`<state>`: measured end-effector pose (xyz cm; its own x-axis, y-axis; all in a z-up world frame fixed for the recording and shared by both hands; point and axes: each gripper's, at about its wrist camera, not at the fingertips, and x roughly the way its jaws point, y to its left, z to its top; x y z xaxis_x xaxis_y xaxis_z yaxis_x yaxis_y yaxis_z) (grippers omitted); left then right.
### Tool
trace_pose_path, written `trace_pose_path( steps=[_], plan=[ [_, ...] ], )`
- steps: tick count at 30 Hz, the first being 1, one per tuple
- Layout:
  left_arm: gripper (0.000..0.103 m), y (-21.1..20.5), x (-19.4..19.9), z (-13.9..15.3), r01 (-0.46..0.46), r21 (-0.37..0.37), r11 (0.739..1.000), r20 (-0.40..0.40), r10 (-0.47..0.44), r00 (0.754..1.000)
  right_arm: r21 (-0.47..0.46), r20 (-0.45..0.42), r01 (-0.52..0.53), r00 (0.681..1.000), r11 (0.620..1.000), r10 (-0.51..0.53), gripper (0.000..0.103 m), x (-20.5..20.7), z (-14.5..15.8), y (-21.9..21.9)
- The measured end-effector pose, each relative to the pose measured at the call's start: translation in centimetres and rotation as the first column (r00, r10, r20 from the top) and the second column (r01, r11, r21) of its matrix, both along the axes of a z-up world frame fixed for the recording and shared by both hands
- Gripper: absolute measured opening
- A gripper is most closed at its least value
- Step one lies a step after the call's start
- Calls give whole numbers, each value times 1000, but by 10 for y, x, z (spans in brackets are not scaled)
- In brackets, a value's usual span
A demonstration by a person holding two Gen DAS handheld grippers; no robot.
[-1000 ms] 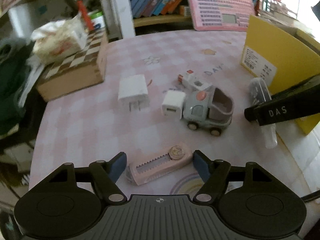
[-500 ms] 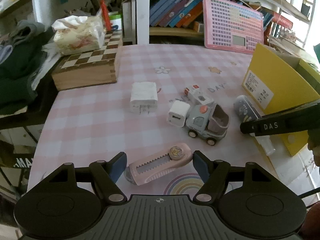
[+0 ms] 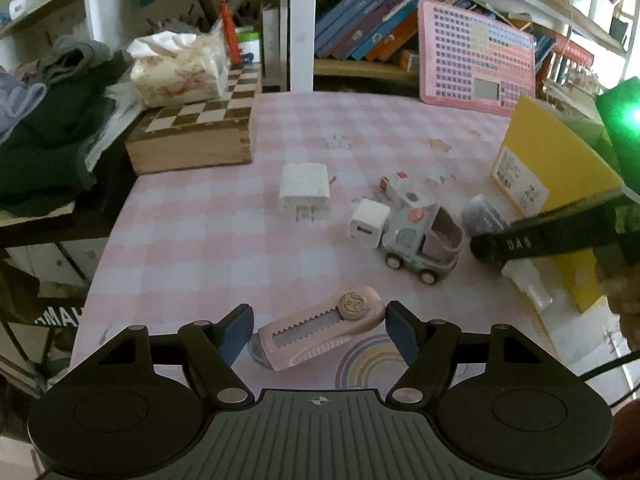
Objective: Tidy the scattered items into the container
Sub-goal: 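Close the left tool on the pink box cutter and lift it, then carry the box cutter and tube bottle up toward the yellow box with both tools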
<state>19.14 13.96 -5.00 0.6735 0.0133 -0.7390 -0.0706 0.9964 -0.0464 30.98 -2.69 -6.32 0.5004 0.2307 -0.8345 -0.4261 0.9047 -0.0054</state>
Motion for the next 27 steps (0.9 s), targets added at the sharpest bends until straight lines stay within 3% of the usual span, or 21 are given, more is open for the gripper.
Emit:
trace_pose_path(
  steps=[16,27],
  plan=[
    [73,-13,-40,52,72,-12,997,124,-70,990,169,36,-122,992,978,118,31,-62,62,-32],
    [73,-27,-82,79,140,-26,990,193,-133,972,258,36,-89,996,962,82,31,-122,84,-53]
  ],
)
